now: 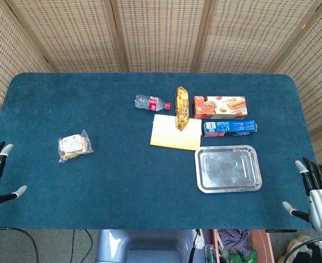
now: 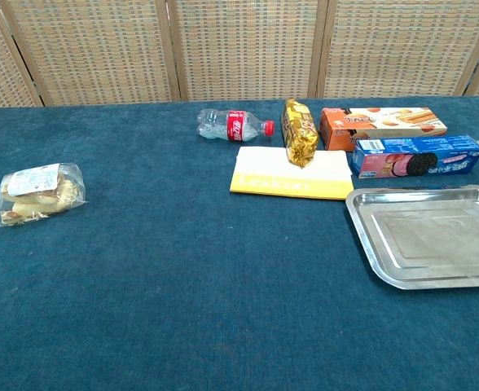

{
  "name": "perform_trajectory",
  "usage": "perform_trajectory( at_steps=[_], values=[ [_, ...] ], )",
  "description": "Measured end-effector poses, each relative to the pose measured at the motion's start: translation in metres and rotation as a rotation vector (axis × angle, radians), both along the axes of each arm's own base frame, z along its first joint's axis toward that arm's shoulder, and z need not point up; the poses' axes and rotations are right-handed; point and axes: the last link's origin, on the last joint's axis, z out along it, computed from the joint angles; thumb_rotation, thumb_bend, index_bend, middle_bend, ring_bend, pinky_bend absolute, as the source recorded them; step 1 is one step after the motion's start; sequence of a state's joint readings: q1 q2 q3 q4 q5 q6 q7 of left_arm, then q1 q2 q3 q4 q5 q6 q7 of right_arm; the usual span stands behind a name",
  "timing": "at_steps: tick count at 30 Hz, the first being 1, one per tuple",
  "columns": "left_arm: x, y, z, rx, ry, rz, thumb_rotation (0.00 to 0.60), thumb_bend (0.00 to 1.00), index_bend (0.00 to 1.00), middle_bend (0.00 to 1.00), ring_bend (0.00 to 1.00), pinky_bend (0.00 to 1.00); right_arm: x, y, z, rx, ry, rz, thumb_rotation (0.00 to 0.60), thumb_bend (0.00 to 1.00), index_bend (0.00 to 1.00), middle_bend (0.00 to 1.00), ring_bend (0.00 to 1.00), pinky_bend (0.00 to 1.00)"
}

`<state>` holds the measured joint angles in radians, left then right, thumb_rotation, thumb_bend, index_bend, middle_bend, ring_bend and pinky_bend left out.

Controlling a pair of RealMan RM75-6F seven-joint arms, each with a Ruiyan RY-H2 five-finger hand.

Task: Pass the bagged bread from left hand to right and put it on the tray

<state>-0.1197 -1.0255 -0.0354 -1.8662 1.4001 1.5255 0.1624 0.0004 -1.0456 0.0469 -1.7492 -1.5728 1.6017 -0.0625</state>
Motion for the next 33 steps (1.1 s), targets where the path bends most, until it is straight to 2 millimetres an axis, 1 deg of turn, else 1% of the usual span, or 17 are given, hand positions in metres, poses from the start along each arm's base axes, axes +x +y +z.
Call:
perform_trajectory(
  at_steps=[5,8,11,13,17,21,24,27,29,30,32,33],
  values=[
    [0.000,0.000,-0.002,-0.006,0.008,0.001,0.600,0.00,0.00,0.00,0.00,0.00,0.000,0.000,0.000,-0.001,-0.004,-0.002,0.600,0.00,0.00,0.00,0.00,0.00],
    [-0.001,0.004,-0.005,-0.020,0.011,0.001,0.600,0.00,0.00,0.00,0.00,0.00,0.000,0.000,0.001,0.001,-0.007,-0.005,0.600,0.00,0.00,0.00,0.00,0.00],
    [-0.001,0.014,-0.011,-0.042,0.008,-0.004,0.600,0.00,0.00,0.00,0.00,0.00,-0.001,-0.001,0.000,0.008,-0.007,-0.007,0.600,0.00,0.00,0.00,0.00,0.00],
    [-0.001,0.025,-0.019,-0.074,-0.007,-0.014,0.600,0.00,0.00,0.00,0.00,0.00,-0.001,-0.002,-0.001,0.014,-0.004,-0.010,0.600,0.00,0.00,0.00,0.00,0.00],
    [-0.003,0.053,-0.039,-0.150,-0.020,-0.033,0.600,0.00,0.00,0.00,0.00,0.01,-0.002,-0.006,-0.004,0.025,0.001,-0.020,0.600,0.00,0.00,0.00,0.00,0.00],
    [-0.009,0.091,-0.066,-0.227,0.007,-0.016,0.600,0.00,0.00,0.00,0.00,0.06,-0.004,-0.008,-0.005,0.030,0.004,-0.033,0.600,0.00,0.00,0.00,0.00,0.00],
    [-0.014,0.118,-0.087,-0.278,0.036,0.011,0.600,0.00,0.00,0.00,0.00,0.08,-0.005,-0.010,-0.006,0.031,0.006,-0.044,0.600,0.00,0.00,0.00,0.00,0.00],
    [-0.019,0.143,-0.103,-0.299,0.068,0.031,0.600,0.00,0.00,0.00,0.00,0.10,-0.007,-0.011,-0.006,0.030,0.007,-0.054,0.600,0.00,0.00,0.00,0.00,0.00],
    [-0.022,0.156,-0.113,-0.308,0.079,0.044,0.600,0.00,0.00,0.00,0.00,0.13,-0.008,-0.012,-0.005,0.029,0.007,-0.062,0.600,0.00,0.00,0.00,0.00,0.00],
    [-0.024,0.164,-0.120,-0.316,0.085,0.053,0.600,0.00,0.00,0.01,0.00,0.16,-0.009,-0.013,-0.005,0.029,0.007,-0.065,0.600,0.00,0.00,0.00,0.00,0.00],
    [-0.025,0.174,-0.130,-0.331,0.090,0.065,0.600,0.00,0.00,0.08,0.03,0.24,-0.010,-0.014,-0.005,0.031,0.008,-0.070,0.600,0.00,0.00,0.00,0.00,0.00],
    [-0.025,0.180,-0.138,-0.339,0.092,0.070,0.600,0.00,0.02,0.16,0.08,0.29,-0.010,-0.014,-0.005,0.032,0.008,-0.072,0.600,0.00,0.00,0.00,0.00,0.00]
  ],
)
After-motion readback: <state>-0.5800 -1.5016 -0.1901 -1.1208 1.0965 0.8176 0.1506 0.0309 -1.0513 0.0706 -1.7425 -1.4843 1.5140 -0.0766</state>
